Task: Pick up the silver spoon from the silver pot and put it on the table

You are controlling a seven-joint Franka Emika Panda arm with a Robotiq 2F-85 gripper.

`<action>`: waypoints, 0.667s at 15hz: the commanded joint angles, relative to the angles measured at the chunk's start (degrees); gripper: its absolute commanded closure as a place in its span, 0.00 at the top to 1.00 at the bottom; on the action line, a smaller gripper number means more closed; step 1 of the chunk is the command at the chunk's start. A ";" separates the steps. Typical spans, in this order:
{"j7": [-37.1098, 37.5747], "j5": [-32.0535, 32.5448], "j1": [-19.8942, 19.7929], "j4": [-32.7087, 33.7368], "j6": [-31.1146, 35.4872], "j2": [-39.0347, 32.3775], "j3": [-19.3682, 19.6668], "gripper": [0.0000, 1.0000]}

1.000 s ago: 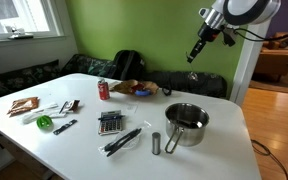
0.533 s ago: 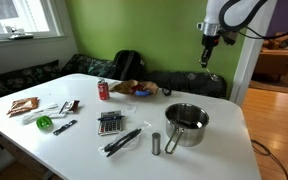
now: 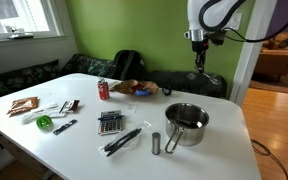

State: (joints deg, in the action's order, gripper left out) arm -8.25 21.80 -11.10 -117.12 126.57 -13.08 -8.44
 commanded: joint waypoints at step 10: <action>-14.94 4.29 8.31 18.05 -23.18 -24.59 8.10 0.03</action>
State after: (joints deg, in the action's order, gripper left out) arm -17.57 27.46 -3.83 -108.83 110.96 -28.99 -1.07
